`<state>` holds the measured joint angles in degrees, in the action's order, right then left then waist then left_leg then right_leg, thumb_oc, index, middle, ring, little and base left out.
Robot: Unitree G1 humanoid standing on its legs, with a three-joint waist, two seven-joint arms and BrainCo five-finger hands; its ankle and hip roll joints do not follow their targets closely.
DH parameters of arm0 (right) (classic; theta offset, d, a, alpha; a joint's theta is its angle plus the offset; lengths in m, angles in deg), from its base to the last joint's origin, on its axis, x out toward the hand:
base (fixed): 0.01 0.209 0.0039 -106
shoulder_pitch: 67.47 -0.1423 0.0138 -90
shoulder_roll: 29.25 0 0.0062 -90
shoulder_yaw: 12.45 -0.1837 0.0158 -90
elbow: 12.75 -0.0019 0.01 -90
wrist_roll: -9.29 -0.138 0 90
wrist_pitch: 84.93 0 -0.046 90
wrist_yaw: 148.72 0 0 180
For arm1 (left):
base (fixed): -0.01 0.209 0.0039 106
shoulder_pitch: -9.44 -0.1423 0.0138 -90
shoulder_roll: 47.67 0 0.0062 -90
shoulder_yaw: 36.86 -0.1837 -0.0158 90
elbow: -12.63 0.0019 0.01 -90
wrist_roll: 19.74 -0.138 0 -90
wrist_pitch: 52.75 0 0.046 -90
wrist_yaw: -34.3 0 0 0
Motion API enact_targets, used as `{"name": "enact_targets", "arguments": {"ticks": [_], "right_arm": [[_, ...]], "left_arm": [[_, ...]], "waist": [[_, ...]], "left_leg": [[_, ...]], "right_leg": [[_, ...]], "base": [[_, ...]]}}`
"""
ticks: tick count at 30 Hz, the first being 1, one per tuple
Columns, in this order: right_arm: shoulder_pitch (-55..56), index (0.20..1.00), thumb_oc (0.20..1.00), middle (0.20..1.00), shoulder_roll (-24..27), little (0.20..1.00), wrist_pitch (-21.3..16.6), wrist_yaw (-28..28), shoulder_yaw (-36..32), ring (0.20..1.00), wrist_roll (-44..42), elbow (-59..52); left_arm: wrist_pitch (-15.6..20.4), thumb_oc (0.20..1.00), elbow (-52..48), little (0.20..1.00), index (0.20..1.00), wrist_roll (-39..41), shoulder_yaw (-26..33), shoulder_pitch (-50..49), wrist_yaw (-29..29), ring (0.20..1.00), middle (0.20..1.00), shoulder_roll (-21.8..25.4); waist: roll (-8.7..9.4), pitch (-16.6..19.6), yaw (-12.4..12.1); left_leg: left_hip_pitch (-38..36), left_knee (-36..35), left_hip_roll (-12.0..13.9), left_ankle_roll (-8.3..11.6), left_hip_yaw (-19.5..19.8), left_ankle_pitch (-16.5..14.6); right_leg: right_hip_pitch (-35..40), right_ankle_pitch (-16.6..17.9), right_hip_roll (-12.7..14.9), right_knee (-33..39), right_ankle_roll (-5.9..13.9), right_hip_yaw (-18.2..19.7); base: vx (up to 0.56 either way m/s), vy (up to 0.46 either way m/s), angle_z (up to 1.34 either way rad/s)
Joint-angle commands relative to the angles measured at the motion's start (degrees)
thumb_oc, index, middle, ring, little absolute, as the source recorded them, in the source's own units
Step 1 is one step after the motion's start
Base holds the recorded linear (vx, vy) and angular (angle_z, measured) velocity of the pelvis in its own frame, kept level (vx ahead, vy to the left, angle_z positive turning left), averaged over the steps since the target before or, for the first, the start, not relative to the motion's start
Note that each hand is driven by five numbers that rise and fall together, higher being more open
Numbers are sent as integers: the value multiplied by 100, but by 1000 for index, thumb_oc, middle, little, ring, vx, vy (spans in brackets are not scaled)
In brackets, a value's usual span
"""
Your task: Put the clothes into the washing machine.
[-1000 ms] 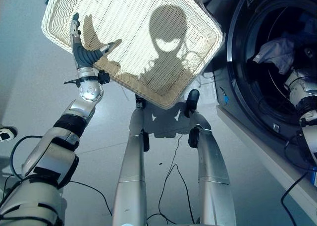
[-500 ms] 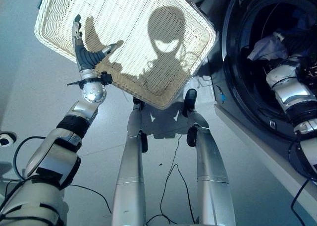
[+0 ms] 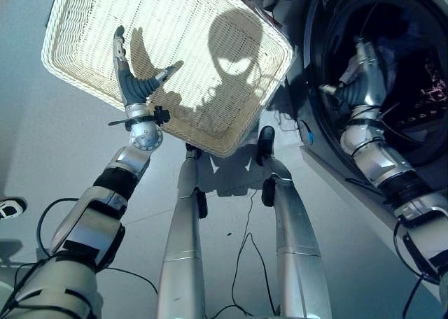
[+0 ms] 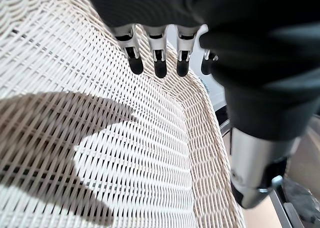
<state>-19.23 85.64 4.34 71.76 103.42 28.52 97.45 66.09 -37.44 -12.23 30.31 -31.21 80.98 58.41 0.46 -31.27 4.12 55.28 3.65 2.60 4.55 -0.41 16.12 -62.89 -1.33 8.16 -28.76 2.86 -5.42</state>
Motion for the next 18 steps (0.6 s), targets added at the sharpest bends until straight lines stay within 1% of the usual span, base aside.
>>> {"name": "enact_targets", "arguments": {"ticks": [1,3,4,5,6,8,9,13,14,15,16,18], "right_arm": [[340,1000,1000,1000,-14,1000,-563,-272,301,1000,297,-372],[564,1000,1000,1000,-113,1000,-765,-457,379,1000,253,-362],[571,1000,1000,1000,-114,1000,-766,-457,380,1000,254,-363],[804,1000,1000,1000,-202,1000,-875,-701,451,1000,79,-335],[841,1000,1000,1000,-217,1000,-888,-739,458,1000,63,-326],[1135,1000,1000,1000,-337,1000,-1002,-915,533,1000,-101,-222],[1394,1000,1000,1000,-468,1000,-1087,-993,573,1000,-187,-98],[1475,1000,1000,1000,-505,1000,-1118,-1045,584,1000,-247,-52],[1754,1000,1000,1000,-603,1000,-1228,-1160,612,1000,-466,165],[2272,1000,1000,1000,-837,1000,-1346,-1331,568,1000,-856,530],[2413,1000,1000,1000,-905,1000,-1350,-1389,518,1000,-985,618],[2413,1000,1000,1000,-905,1000,-1350,-1389,518,1000,-985,618]], "left_arm": [[73,1000,-14,1000,1000,-66,391,-219,-16,1000,1000,-310],[37,1000,46,1000,1000,-33,412,-437,-177,1000,1000,-382],[37,1000,44,1000,1000,-32,412,-445,-179,1000,1000,-382],[4,1000,100,1000,1000,-31,429,-686,-331,1000,1000,-456],[2,1000,108,1000,1000,-39,431,-723,-345,1000,1000,-465],[-47,1000,180,1000,1000,35,447,-977,-539,1000,1000,-550],[-46,1000,255,1000,1000,55,471,-1260,-700,1000,1000,-622],[-40,1000,277,1000,1000,94,476,-1351,-769,1000,1000,-646],[-24,1000,371,1000,1000,196,517,-1678,-1058,1000,1000,-719],[-18,1000,631,1000,1000,235,488,-2225,-1534,1000,1000,-877],[-15,1000,684,1000,1000,180,463,-2392,-1616,1000,1000,-909],[-15,1000,684,1000,1000,180,463,-2392,-1616,1000,1000,-909]], "waist": [[50,148,1],[70,148,-4],[71,148,-4],[89,148,-19],[91,148,-21],[105,148,-49],[103,148,-89],[102,148,-103],[87,148,-165],[26,148,-263],[18,148,-284],[18,148,-284]], "left_leg": [[-436,799,-195,88,-337,-1191],[-705,739,-211,85,-311,-1202],[-717,731,-212,85,-311,-1201],[-1041,626,-195,94,-303,-1198],[-1096,602,-193,96,-301,-1195],[-1483,463,-160,106,-281,-1183],[-1869,333,-132,113,-260,-1175],[-1986,291,-124,117,-254,-1175],[-2435,131,-98,135,-246,-1177],[-3217,-109,-95,150,-218,-1166],[-3435,-168,-93,157,-211,-1191],[-3435,-168,-93,157,-211,-1191]], "right_leg": [[803,671,-339,1268,621,-108],[1060,643,-342,1287,613,-108],[1071,642,-342,1292,613,-109],[1381,612,-325,1330,619,-126],[1433,609,-323,1346,620,-127],[1800,576,-286,1420,628,-151],[2160,545,-262,1488,641,-170],[2271,534,-257,1513,646,-176],[2708,484,-213,1610,664,-223],[3523,452,-116,1804,696,-305],[3744,412,-90,1842,706,-314],[3744,412,-90,1842,706,-314]], "base": [[0,0,0],[0,0,0],[0,0,0],[0,0,0],[0,0,0],[6,-34,-3],[13,-45,-2],[7,-17,-2],[44,-81,-7],[55,-95,-9],[42,-63,-2],[13,-17,16]]}}
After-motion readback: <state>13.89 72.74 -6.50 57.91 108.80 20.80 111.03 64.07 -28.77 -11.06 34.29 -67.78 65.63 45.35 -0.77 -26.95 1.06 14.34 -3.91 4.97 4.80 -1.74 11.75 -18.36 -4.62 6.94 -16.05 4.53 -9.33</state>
